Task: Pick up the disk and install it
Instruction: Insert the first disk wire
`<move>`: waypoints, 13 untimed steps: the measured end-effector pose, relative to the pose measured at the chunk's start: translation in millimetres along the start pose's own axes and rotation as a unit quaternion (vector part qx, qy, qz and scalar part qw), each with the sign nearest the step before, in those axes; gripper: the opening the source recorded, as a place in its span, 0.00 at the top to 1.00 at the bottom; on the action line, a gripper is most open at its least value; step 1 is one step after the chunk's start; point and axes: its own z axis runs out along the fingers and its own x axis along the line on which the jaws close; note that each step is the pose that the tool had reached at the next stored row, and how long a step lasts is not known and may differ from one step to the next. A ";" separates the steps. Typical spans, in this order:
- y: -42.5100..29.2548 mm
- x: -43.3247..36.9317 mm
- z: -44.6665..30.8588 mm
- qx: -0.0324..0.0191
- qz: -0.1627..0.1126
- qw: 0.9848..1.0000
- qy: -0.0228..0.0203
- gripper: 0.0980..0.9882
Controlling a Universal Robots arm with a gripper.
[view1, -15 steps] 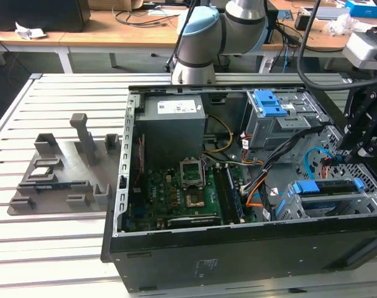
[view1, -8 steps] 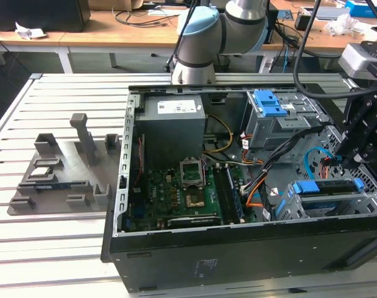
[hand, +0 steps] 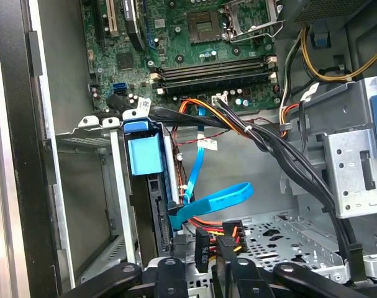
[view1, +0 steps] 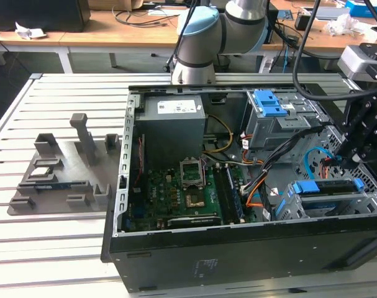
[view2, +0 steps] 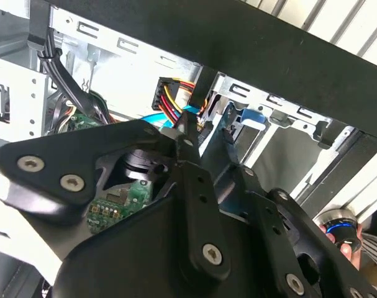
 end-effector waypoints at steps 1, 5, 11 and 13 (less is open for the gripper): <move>0.0 0.0 0.0 0.000 0.000 1.000 0.000 0.79; 0.0 0.0 0.1 0.000 0.000 1.000 0.000 0.93; -1.0 15.5 0.5 0.000 -0.001 1.000 0.001 0.93; -1.3 18.8 2.7 0.000 -0.013 1.000 0.001 0.93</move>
